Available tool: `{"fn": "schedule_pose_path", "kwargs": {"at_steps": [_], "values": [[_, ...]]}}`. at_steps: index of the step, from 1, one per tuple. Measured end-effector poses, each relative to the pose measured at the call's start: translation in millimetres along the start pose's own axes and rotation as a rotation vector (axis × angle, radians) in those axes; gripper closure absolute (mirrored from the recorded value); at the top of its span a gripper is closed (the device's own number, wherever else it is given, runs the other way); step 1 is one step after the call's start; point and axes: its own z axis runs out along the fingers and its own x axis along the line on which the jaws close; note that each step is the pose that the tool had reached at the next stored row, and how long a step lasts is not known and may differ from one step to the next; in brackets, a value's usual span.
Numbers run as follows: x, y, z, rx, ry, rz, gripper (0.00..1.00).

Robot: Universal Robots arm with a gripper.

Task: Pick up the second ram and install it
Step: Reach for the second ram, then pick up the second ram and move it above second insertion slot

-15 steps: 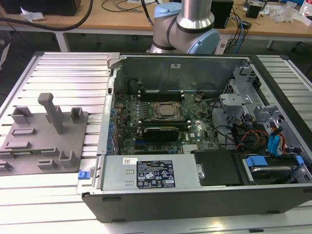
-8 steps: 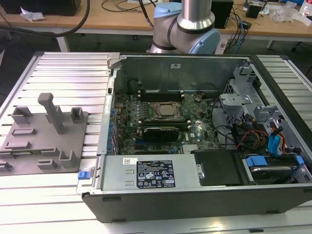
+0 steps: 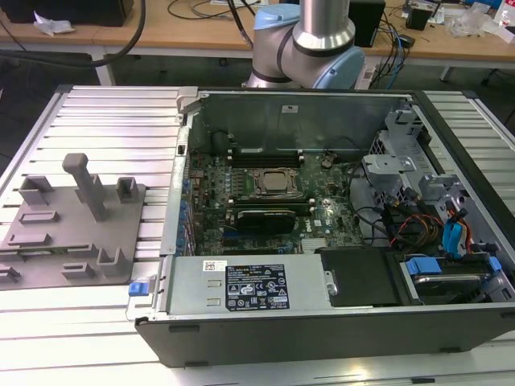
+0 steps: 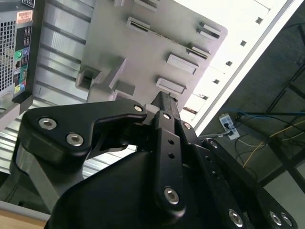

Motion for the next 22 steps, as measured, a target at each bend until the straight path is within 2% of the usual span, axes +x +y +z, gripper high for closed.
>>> {"fn": "schedule_pose_path", "kwargs": {"at_steps": [2, 16, 21, 22], "values": [[-0.1, -1.9, -0.1, 0.0000, 0.0001, 0.000, 0.89], [-0.1, -2.3, -0.1, -0.0002, 0.0002, -0.004, 0.89], [-0.1, -2.3, -0.1, -0.0011, 0.0022, -0.047, 0.89], [-0.1, -2.3, -0.1, -0.0016, 0.0031, -0.068, 0.89]]}}
